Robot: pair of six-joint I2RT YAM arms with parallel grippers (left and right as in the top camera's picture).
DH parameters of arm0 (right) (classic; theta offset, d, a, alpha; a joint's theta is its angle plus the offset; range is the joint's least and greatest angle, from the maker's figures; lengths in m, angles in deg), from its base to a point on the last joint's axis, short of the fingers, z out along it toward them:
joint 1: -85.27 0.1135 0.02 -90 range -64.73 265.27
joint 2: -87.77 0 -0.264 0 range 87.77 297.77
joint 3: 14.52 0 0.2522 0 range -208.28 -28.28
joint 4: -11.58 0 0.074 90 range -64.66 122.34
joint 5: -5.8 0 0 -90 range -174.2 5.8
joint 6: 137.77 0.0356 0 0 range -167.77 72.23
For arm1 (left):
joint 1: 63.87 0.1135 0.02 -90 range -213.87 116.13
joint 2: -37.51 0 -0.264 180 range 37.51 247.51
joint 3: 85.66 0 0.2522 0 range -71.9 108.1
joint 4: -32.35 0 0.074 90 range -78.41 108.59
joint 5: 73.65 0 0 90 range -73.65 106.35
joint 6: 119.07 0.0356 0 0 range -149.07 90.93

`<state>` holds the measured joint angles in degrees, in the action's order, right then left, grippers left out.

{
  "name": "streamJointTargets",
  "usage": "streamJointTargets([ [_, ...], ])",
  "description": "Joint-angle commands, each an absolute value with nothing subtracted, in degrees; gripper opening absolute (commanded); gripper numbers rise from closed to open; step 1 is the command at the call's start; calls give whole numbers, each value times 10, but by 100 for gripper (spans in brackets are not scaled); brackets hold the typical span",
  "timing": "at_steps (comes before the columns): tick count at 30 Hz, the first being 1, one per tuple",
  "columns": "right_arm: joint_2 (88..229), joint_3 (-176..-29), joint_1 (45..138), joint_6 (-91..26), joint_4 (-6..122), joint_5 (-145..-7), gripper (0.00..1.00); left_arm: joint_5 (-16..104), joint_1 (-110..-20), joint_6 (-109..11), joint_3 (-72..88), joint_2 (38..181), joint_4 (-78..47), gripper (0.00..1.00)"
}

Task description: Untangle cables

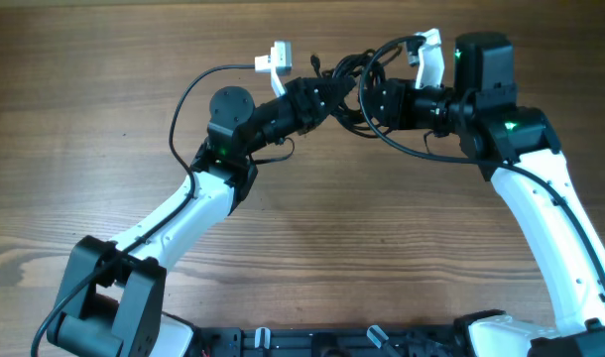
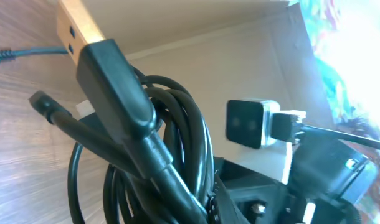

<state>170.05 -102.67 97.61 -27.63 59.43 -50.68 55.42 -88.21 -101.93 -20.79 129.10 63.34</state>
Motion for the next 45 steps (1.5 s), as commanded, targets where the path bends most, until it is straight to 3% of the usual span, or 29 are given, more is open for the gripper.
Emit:
streamJointTargets([
  [1, 1701, -1035, 977, -258, 606, -553, 31, 559, -884, -1046, -200, 1281, 646, 4],
  [24, 1760, -1035, 983, -229, 605, -558, 32, 574, -884, -1045, -200, 1281, 691, 4],
  [27, 1760, -1035, 982, -222, 604, -557, 27, 584, -884, -1016, -200, 1281, 691, 4],
  [34, 1757, -1035, 980, -217, 594, -557, 4, 633, -883, -993, -200, 1281, 680, 4],
  [40, 1708, -1035, 928, -273, 613, -464, 4, 635, -848, -985, -200, 1281, 563, 4],
  [45, 1691, -1035, 881, -395, 665, -292, 4, 635, -823, -941, -200, 1282, 483, 4],
])
